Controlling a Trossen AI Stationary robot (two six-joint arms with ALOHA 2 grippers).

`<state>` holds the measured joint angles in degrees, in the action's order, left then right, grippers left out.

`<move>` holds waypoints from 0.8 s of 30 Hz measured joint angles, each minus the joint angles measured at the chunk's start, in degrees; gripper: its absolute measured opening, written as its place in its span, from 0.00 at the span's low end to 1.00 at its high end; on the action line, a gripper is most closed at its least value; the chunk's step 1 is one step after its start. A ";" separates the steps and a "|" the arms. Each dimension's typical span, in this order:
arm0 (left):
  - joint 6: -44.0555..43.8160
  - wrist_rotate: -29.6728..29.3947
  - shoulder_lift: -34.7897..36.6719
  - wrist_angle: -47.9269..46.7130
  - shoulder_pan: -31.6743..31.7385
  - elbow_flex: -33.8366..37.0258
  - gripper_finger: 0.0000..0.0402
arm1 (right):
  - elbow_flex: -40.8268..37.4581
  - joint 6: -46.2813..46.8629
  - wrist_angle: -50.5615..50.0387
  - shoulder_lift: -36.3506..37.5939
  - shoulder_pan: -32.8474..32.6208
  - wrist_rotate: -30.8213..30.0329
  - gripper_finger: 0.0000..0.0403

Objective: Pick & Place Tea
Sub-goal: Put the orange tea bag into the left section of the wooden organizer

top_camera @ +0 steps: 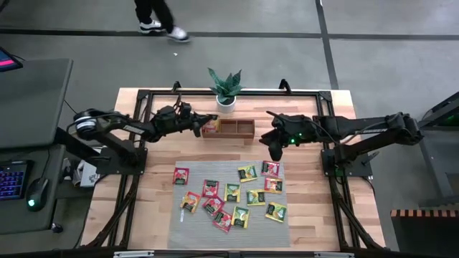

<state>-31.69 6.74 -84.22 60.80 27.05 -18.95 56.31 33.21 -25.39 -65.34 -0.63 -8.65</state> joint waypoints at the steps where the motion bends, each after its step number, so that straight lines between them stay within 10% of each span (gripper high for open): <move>1: -0.88 -0.61 -0.82 0.28 0.00 -0.03 0.00 | 0.00 0.02 0.00 0.00 -0.14 -0.03 0.25; 24: -0.28 -7.39 -6.87 -8.90 0.00 -5.04 0.00 | 0.04 0.39 0.04 0.00 -0.67 0.05 0.24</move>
<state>-31.97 -0.65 -91.09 51.90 27.05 -23.99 56.36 33.61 -25.34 -65.34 -1.30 -8.60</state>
